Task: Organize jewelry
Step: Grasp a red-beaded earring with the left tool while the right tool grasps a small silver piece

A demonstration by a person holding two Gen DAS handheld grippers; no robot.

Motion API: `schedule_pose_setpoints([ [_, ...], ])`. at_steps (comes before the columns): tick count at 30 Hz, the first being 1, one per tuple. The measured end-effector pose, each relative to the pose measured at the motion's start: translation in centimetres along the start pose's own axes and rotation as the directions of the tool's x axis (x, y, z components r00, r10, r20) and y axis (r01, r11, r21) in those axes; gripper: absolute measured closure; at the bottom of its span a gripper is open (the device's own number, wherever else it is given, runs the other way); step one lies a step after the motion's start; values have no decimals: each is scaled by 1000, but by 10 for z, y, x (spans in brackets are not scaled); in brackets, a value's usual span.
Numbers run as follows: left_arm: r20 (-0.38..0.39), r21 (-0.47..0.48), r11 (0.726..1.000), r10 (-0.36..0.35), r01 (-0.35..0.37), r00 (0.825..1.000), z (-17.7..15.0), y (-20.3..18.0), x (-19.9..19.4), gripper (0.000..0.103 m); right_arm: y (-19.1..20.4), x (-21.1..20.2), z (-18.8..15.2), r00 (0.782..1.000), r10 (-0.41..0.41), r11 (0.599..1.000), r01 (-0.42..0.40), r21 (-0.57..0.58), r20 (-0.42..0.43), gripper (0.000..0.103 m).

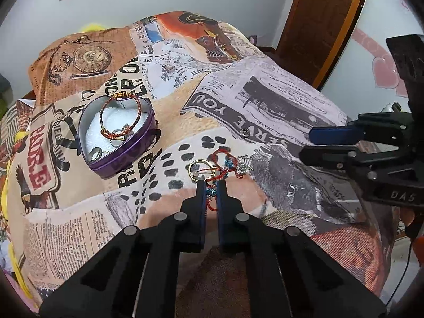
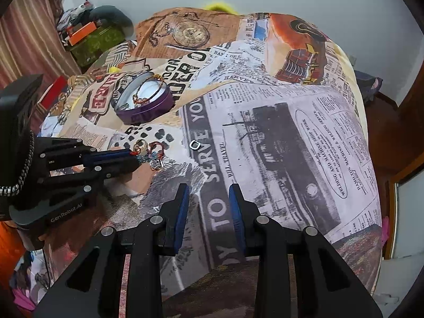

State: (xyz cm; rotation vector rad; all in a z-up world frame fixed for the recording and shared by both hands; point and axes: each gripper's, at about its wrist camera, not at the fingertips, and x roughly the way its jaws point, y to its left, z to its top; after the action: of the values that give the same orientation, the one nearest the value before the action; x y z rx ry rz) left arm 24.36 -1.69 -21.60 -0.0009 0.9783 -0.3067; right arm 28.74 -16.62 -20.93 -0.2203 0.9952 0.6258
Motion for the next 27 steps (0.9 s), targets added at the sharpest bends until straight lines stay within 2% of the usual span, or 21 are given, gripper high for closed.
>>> schedule_pose_setpoints([
  [9, 111, -38, 999, -16, 20, 994, -8, 9, -50, 97, 15, -2, 0, 1000, 3, 999, -3, -36, 14, 75],
  [13, 137, -56, 998, -19, 27, 990, -15, 20, -66, 97, 27, 2, -1, 1000, 9, 998, -8, -65, 10, 75],
  [21, 109, -102, 995, 20, -9, 994, -32, 44, -61, 97, 45, 21, 9, 1000, 8, 993, -8, -121, -1, 75],
  [27, 108, -131, 991, 17, -3, 994, -36, 55, -59, 97, 53, 36, 17, 1000, 11, 990, -13, -142, -17, 76],
])
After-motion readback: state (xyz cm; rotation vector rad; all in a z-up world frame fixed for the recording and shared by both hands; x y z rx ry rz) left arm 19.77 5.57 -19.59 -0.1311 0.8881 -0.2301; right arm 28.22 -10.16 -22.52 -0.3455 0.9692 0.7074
